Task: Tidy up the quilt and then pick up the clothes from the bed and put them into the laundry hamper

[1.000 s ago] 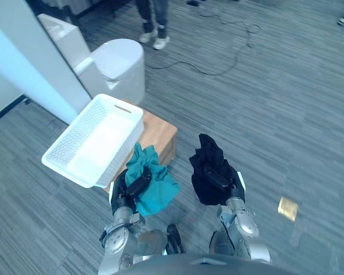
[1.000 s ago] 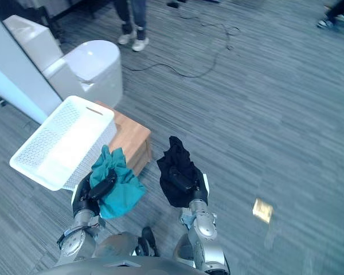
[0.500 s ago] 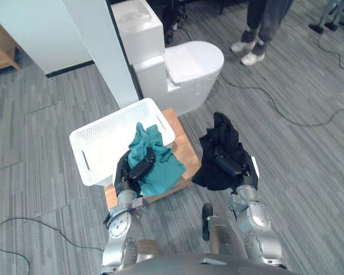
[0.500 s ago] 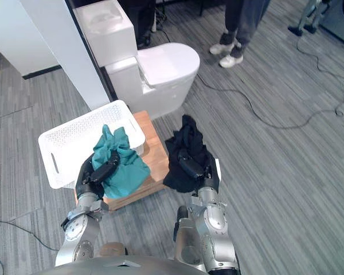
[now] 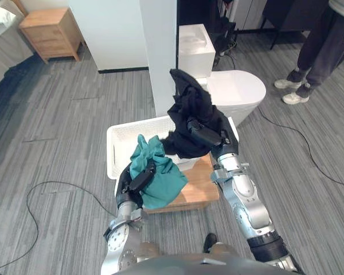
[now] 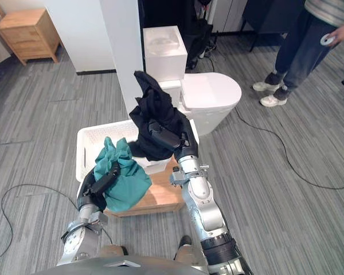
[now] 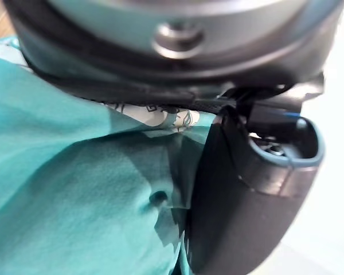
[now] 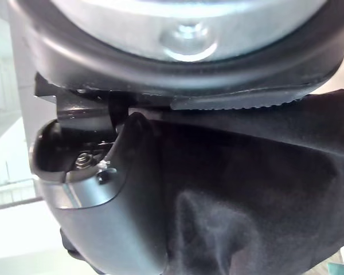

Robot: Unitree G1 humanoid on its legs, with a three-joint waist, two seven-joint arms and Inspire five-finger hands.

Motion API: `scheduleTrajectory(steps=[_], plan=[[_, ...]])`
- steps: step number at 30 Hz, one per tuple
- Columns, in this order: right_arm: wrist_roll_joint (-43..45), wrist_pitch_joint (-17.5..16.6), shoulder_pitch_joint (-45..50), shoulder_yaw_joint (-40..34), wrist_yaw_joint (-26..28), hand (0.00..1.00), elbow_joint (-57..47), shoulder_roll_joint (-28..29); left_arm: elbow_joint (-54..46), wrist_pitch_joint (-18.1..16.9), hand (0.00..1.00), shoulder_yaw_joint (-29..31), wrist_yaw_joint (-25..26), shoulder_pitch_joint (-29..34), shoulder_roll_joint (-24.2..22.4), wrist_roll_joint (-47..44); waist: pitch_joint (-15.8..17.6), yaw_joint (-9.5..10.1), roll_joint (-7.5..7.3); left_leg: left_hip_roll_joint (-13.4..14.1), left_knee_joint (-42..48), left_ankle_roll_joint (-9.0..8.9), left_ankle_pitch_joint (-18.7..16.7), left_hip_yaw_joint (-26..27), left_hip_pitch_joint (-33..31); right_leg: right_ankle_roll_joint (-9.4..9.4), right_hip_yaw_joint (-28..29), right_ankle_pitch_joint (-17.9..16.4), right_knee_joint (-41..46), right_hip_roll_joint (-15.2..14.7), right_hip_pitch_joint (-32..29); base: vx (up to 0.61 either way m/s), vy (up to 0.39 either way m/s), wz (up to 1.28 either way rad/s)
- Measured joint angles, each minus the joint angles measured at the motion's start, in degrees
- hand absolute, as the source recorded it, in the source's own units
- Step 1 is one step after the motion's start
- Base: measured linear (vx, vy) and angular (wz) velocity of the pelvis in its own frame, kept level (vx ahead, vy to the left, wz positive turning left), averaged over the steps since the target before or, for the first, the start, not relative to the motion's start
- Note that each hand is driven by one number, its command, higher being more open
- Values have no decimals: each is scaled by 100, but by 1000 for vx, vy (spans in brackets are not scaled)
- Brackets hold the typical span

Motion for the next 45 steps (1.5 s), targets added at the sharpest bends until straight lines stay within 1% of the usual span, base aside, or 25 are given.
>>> scheduleTrajectory(steps=[2, 4, 6, 10, 11, 14, 16, 20, 26, 29, 32, 34, 35, 37, 39, 40, 41, 43, 45], plan=[[-181, 6, -357, 6, 22, 0, 360, -139, -6, 0, 0, -105, -207, -49, 172, -1, -49, -42, -38, -80, -144, 26, 71, -69, -11, -8, 15, 144, -132, -26, 11, 51, 72, 18], [-176, 9, -630, 0, 67, 0, 639, -240, -43, 1, 0, -213, -436, -66, 318, -30, -63, -51, -60, -126, -222, 42, 99, -124, -10, 1, 9, 239, -221, -52, 47, 35, 79, 19], [-169, 13, -976, 0, 130, 0, 1078, -421, -144, 5, 0, -320, -767, -74, 496, -277, -66, -44, -63, -184, -245, 56, 108, -223, -23, 3, -12, 262, -248, -101, 90, 17, 59, 20], [-169, 42, -1226, -14, 130, 0, 1515, -467, -489, 15, 0, -347, -1006, -75, 690, -633, -66, -31, -63, -256, -369, 93, 182, -363, -51, 63, -29, 307, -248, -158, 97, -3, 38, 22], [-170, 44, -1240, -28, 128, 100, 1597, -484, -624, 14, 0, -329, -1046, -85, 718, -665, -69, -28, -57, -294, -430, 112, 226, -430, -88, 69, -48, 312, -248, -191, 84, -8, 30, 29], [-206, 57, -1303, -27, 131, 100, 1946, -491, -822, 10, 0, -247, -1169, -144, 787, -889, -73, 15, -49, -327, -445, 135, 275, -576, -219, 69, -115, 350, -248, -227, 33, -17, 29, 28], [-411, 73, -1345, -39, 124, 100, 2154, -494, -821, 10, 0, -190, -1182, -266, 803, -899, -73, 59, -49, -362, -468, 159, 339, -659, -337, 52, -178, 389, -250, -256, -42, -30, 14, 23], [-976, 266, -1356, -35, 133, 100, 2367, -492, -822, 11, 0, -147, -1179, -332, 856, -1046, -70, 102, -45, -415, -617, 184, 461, -761, -427, 59, -179, 499, -337, -280, -83, -37, 22, 16], [-1755, 298, -1590, -121, 50, 100, 2365, -492, -850, 11, 0, -110, -1135, -359, 894, -1076, -66, 96, -52, -410, -629, 172, 494, -716, -426, 61, -107, 511, -338, -277, -120, -57, -2, -4], [-1740, 352, -1682, -265, 7, 100, 2333, -492, -881, 11, 0, -97, -1023, -470, 879, -1049, -58, 91, -66, -406, -632, 163, 513, -642, -391, 63, -4, 513, -351, -272, -132, -73, -12, -14], [-1715, 534, -1683, -468, -7, 100, 2085, -494, -881, 15, 0, 143, -724, -630, 863, -915, -36, 75, -104, -406, -725, 135, 567, -530, -282, 68, 127, 524, -368, -259, -131, -75, -11, -19], [-1714, 557, -1682, -737, -138, 100, 1645, -495, -844, 15, 0, 699, -239, -931, 817, -320, -7, 17, -150, -389, -730, 124, 592, -472, -263, 75, 188, 596, -440, -246, -131, -103, -17, -19], [-1713, 557, -1683, -820, -168, 100, 1525, -495, -816, 15, 0, 867, -115, -1023, 797, -167, -2, -7, -160, -387, -732, 122, 599, -463, -252, 75, 200, 597, -439, -239, -127, -96, -28, -14], [-1715, 554, -1681, -1138, -333, 100, 1106, -497, -522, 11, 0, 1520, 335, -1456, 796, 327, -3, -72, -180, -383, -744, 118, 611, -375, -170, 76, 308, 610, -437, -208, -110, -93, -27, -18], [-1715, 550, -1680, -1351, -431, 100, 976, -497, -224, 11, 0, 1856, 586, -1759, 826, 621, -3, -96, -187, -383, -773, 122, 626, -323, -108, 74, 345, 631, -439, -199, -91, -85, -13, -17], [-1719, 545, -1644, -1563, -537, 100, 973, -498, 49, 15, 0, 2073, 813, -2022, 942, 976, -18, -141, -226, -388, -815, 124, 655, -261, -74, 74, 415, 639, -441, -195, -97, -92, -12, -14], [-1720, 546, -1608, -1637, -582, 100, 974, -497, 149, 16, 0, 2135, 907, -2108, 1003, 1125, -10, -147, -249, -392, -841, 117, 668, -238, -46, 75, 451, 643, -443, -192, -99, -105, -15, -18], [-1731, 545, -1251, -2021, -673, 100, 952, -439, 464, 69, 0, 2363, 1180, -2351, 1215, 1488, -47, -223, -339, -395, -897, 110, 677, -120, -16, 68, 512, 665, -492, -172, -119, -78, -24, -20], [-1732, 545, -710, -2460, -786, 100, 827, -320, 494, 182, 0, 2488, 1355, -2407, 1260, 1692, -59, -239, -371, -396, -924, 105, 683, -50, 4, 47, 611, 694, -542, -155, -144, -45, -24, -19]])
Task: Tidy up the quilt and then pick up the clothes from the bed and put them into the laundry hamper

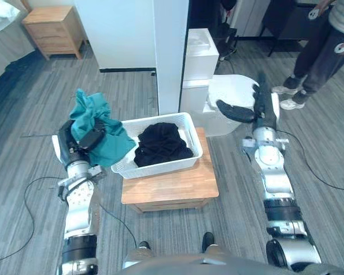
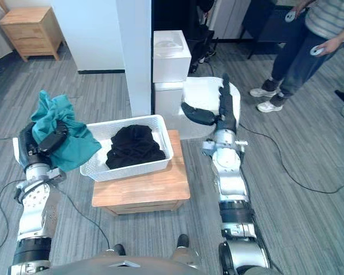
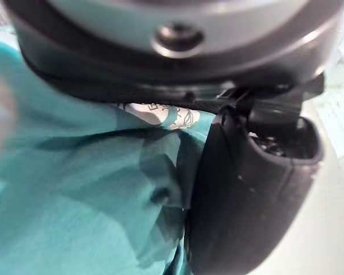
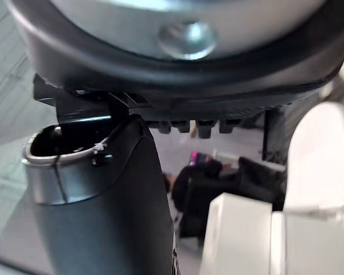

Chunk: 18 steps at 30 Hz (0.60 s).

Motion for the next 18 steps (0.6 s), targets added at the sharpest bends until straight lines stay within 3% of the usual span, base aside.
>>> scheduleTrajectory(steps=[4, 8, 12, 18], plan=[[-2, 50, 1351, -1078, -291, 100, -43, 411, -2, 128, 0, 373, 186, 58, -16, 570, 0, -199, 1, -10, -32, -11, -7, 113, 48, 22, 80, 21, -82, 12, 2, -9, -21, -16], [-29, 115, 2609, -1420, -334, 100, -32, 574, 2, 261, 0, 731, 370, 112, -16, 891, -10, -509, 18, 44, -54, -80, -62, 297, 163, 23, 291, 22, -98, 89, 0, -22, -31, -26], [-54, 113, 3292, -1446, -236, 100, 144, 716, 2, 286, 0, 706, 384, 95, -17, 892, -55, -743, 22, 65, -65, -93, -120, 435, 179, 23, 389, 22, -188, 115, -4, -63, -44, -17], [-486, 123, 3923, -1084, 33, 100, 1064, 1030, 344, 327, 0, 530, 421, 66, -22, 1119, -355, -868, 136, 251, -77, -207, -153, 637, 173, -20, 497, -11, -196, 275, -103, -45, -75, -15]])
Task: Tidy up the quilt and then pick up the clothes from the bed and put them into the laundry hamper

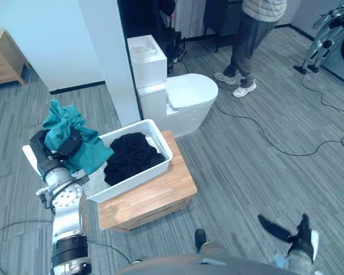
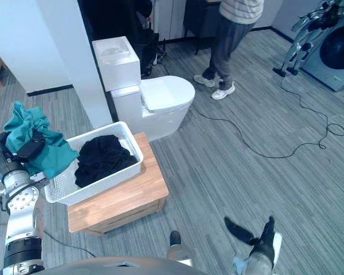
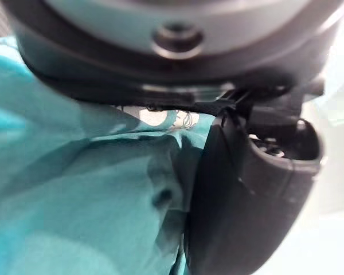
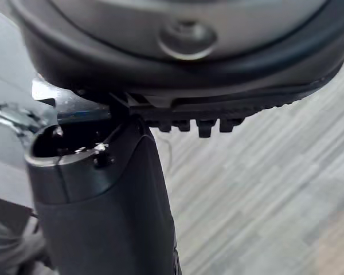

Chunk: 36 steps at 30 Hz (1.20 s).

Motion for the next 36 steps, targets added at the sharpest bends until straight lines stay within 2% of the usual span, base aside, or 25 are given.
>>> scheduleTrajectory(steps=[4, 5, 10, 15, 19, 25, 30, 32, 34, 36], plan=[[-12, 0, 45, 375, 130, 100, 538, 83, 412, 7, 0, -309, -6, -10, -88, 10, -80, -49, 53, 61, 3, -63, 14, 162, -10, -49, 134, -40, -1, 79, -100, -52, -73, -19], [-22, 0, 59, 508, 155, 100, 629, 114, 556, 12, 100, -445, -12, -9, -170, 9, -82, -62, 51, 83, 3, -75, 20, 192, -9, -69, 148, -63, -1, 103, -115, -42, -53, -14], [-27, 0, 50, 668, 162, 100, 817, 130, 894, 125, 100, -710, -55, -9, -479, 43, -93, -61, 32, 147, 4, -114, 28, 332, -13, -80, 215, -78, 0, 166, -184, -37, -55, -12], [15, -2, 31, 774, 161, 100, 997, 124, 1381, 285, 100, -706, -71, -126, -486, 330, -141, -45, -36, 184, 13, -167, 65, 449, -48, -82, 291, -78, 4, 208, -279, -14, -38, -10], [20, -13, -46, 795, 159, 100, 1288, 126, 1398, 367, 100, -683, -48, -165, -486, 449, -160, -33, -65, 187, 78, -177, 58, 435, -83, -81, 283, -78, 5, 198, -281, -4, -7, 2], [75, -17, -186, 543, 153, 100, 2175, 126, 906, 368, 100, -548, 144, -214, -487, 469, -164, 105, -63, 190, 91, -172, 61, 199, -90, -64, 71, -135, 15, 162, -147, -34, -32, 17], [126, -7, -397, 337, 143, 100, 2659, 107, 50, 333, 100, -134, 400, -159, -500, 431, -165, 237, -58, 167, 70, -152, 73, 11, -94, -61, -77, -180, 39, 121, -56, -51, -26, 20], [132, 6, -467, 274, 144, 100, 2778, 94, -396, 80, 100, -129, 391, 47, -579, 202, -165, 278, -59, 160, 60, -139, 91, -95, -91, -60, -183, -201, 39, 105, 18, -25, -22, 27], [156, 34, -594, 272, 144, 100, 2829, 85, -1015, -319, 100, -248, 292, 590, -790, -170, -170, 330, -54, 153, 40, -131, 105, -176, -81, -61, -266, -225, 41, 94, 72, -11, -17, 21], [291, 104, -770, 258, 145, 100, 2830, 85, -1558, -553, 100, -523, 118, 1264, -1142, -558, -180, 443, -39, 135, -38, -121, 145, -234, -57, -41, -330, -244, 41, 87, 104, -5, -19, 16]])
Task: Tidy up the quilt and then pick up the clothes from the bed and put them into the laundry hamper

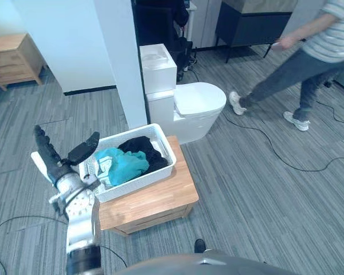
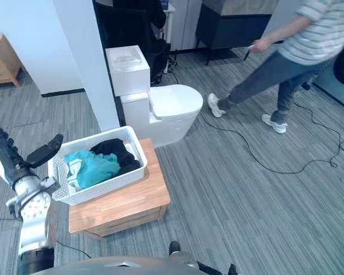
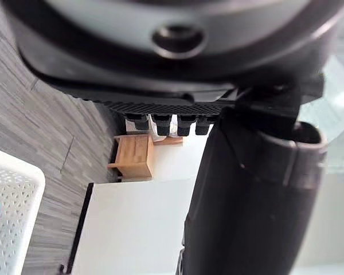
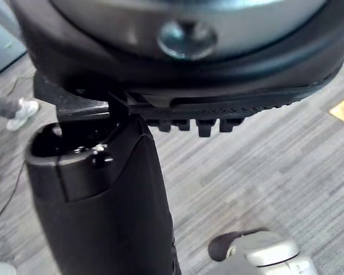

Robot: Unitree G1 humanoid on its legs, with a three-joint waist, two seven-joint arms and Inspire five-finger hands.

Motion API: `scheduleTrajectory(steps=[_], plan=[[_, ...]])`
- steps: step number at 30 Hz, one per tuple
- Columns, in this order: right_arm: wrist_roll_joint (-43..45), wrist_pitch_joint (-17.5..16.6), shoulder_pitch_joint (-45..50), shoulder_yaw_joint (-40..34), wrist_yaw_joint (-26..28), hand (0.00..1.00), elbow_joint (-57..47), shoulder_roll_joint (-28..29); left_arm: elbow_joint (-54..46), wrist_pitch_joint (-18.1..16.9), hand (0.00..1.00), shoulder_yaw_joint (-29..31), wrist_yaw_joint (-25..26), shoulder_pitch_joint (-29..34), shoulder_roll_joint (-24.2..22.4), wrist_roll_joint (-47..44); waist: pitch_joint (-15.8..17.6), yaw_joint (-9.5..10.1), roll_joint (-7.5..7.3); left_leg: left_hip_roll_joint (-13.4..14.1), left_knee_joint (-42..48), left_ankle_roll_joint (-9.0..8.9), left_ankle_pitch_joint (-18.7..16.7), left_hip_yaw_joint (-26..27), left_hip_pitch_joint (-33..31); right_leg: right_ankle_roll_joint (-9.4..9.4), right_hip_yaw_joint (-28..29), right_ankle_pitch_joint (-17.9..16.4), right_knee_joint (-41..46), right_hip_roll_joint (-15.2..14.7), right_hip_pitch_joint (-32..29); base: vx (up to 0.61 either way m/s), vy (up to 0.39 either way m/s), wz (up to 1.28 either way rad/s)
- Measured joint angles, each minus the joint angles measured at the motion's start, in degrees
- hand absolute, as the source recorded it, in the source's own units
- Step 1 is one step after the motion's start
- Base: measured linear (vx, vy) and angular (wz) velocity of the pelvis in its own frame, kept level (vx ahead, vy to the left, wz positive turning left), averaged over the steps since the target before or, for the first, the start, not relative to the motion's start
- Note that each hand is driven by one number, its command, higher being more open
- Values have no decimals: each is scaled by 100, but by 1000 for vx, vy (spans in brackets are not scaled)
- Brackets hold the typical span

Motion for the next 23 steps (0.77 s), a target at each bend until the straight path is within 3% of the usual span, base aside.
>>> scheduleTrajectory(steps=[3, 8, 11, 13, 18, 23], plan=[[-53, 55, -297, -18, -4, 100, -13, 28, -99, -86, 100, -421, -419, 843, -222, -513, -7, 130, 14, -11, -122, 6, 70, -147, 56, 22, -179, -46, 0, -8, 113, -4, -23, 28], [-298, 97, -509, 271, -18, 100, -279, 26, 194, -85, 100, -678, -860, 1550, -451, -1225, -9, 302, -13, -32, -164, 22, 66, -366, 137, 79, -433, -149, 30, -65, 325, -6, -8, 27], [-297, 119, -588, 472, 13, 100, -432, 0, 1060, 26, 100, -668, -1342, 1575, -436, -2286, -2, 322, -6, -77, -172, 69, 88, -458, 159, 108, -611, -264, 151, -152, 407, 0, 18, 35], [-313, 125, -705, 606, 82, 100, -474, -17, 1711, 203, 100, -686, -1544, 1554, -397, -2487, -2, 316, -5, -123, -207, 71, 149, -510, 172, 122, -635, -312, 214, -199, 408, 9, 23, 16], [-554, 131, -1035, 798, 135, 100, -49, -21, 3652, 592, 100, -822, -1723, 1221, -177, -1684, 61, 318, -19, -236, -361, 107, 242, -579, 265, 148, -665, -334, 206, -263, 455, 11, 17, 6], [-494, 128, -1402, 879, 130, 100, 634, -60, 5050, 647, 100, -811, -1808, 534, 129, -1013, 190, 294, 37, -292, -365, 111, 244, -610, 379, 150, -659, -335, 175, -247, 569, -3, 0, -1]])
